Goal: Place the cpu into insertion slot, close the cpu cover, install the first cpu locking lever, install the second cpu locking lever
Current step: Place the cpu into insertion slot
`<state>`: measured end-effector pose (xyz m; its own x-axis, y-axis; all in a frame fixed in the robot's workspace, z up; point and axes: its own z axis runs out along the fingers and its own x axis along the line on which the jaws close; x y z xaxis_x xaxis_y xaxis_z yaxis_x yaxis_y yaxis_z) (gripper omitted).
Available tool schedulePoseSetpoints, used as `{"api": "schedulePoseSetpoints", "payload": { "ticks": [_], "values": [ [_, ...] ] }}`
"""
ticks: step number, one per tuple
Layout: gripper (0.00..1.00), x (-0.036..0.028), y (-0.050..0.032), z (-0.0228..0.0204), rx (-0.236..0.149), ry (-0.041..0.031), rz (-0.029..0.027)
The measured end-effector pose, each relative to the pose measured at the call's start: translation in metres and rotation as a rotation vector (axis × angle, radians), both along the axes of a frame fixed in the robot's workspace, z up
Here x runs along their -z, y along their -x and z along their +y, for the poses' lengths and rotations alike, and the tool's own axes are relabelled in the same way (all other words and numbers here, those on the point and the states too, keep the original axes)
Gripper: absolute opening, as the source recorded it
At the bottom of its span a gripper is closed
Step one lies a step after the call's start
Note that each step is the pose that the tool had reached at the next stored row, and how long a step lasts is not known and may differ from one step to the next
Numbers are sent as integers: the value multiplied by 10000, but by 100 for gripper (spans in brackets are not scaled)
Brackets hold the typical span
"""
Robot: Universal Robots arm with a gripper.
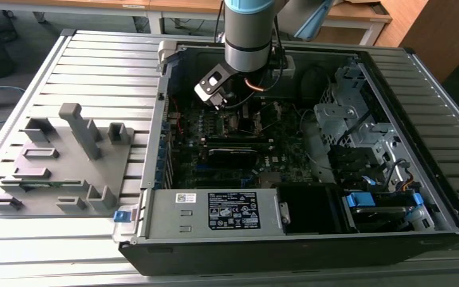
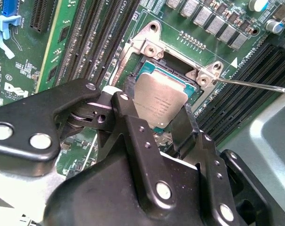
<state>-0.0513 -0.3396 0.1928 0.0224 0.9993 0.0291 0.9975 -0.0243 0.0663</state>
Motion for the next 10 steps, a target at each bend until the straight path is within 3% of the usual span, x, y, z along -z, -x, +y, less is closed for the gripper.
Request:
{"api": "schedulePoseSetpoints", "payload": {
  "ticks": [10],
  "values": [
    [54, 2, 0, 1, 6, -15, -1]
  ]
}}
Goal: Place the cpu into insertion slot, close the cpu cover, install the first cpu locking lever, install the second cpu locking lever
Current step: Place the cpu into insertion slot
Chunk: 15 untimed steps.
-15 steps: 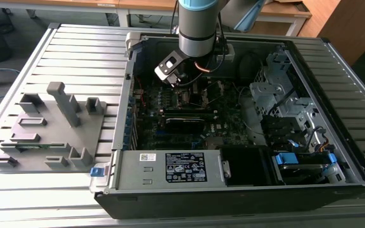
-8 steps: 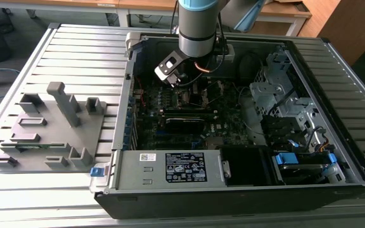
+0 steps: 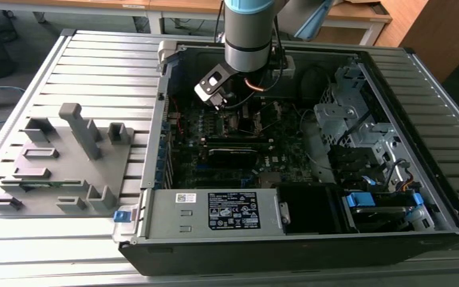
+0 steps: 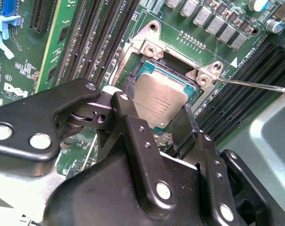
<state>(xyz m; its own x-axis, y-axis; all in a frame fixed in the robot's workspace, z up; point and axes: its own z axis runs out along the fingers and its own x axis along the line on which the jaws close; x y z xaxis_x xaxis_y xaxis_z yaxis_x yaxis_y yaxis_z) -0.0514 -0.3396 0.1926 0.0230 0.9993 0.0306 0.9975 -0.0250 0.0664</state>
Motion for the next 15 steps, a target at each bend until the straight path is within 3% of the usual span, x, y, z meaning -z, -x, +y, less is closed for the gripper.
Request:
{"api": "schedulePoseSetpoints", "payload": {
  "ticks": [15],
  "values": [
    [54, 3, -14, 0, 0, 0, 1]
  ]
}}
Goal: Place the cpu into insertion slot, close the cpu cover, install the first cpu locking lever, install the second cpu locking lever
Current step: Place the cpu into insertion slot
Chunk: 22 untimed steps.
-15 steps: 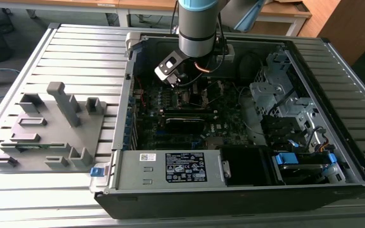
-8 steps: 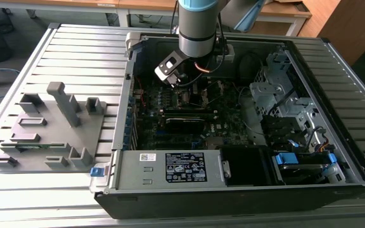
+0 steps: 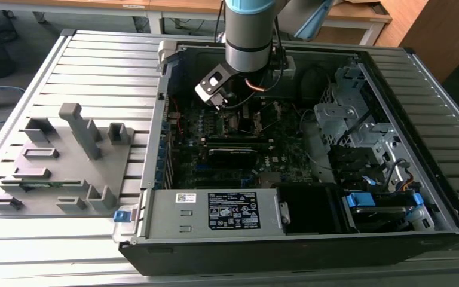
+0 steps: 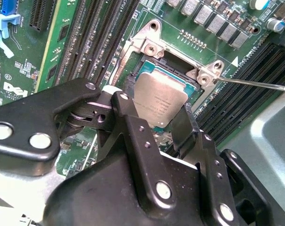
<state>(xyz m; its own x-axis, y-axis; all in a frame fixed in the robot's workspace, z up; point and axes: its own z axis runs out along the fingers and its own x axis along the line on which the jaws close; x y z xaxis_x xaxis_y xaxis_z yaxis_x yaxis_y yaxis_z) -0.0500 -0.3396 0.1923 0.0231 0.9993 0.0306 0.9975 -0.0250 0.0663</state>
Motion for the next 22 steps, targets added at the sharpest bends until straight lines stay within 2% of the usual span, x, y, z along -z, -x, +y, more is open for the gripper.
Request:
{"api": "schedulePoseSetpoints", "payload": {
  "ticks": [15, 16, 18, 22],
  "values": [
    [55, 9, -1, 1, -2, -16, -3],
    [61, 8, -1, 0, -2, -15, -2],
    [61, 5, -1, 0, -2, -11, 0],
    [61, -44, -1, 0, -1, -12, 0]
  ]
}}
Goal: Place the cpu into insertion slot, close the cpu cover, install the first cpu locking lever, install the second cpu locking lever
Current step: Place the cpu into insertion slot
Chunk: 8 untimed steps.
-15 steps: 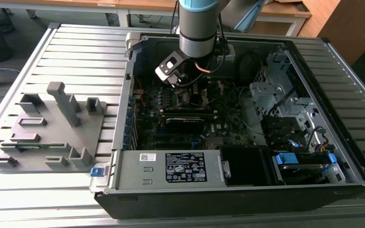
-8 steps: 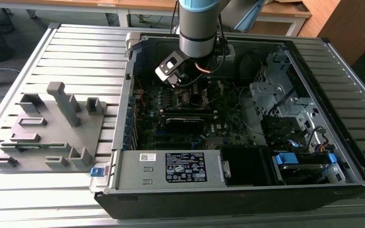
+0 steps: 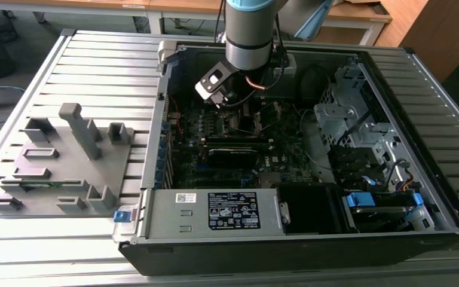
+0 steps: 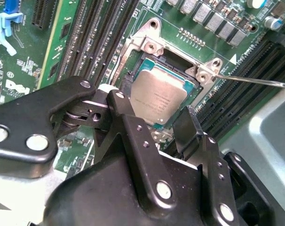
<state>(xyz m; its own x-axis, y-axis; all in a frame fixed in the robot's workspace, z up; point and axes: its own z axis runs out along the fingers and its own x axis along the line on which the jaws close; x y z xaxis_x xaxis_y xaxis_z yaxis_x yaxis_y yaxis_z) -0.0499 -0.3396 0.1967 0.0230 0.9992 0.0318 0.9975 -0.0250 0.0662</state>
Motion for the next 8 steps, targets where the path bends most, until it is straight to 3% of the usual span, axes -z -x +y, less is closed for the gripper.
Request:
{"api": "schedulePoseSetpoints", "payload": {
  "ticks": [4, 8],
  "values": [
    [61, -78, 0, 0, 0, -1, -1],
    [61, -89, 0, 0, 0, -3, -2]
  ]
}}
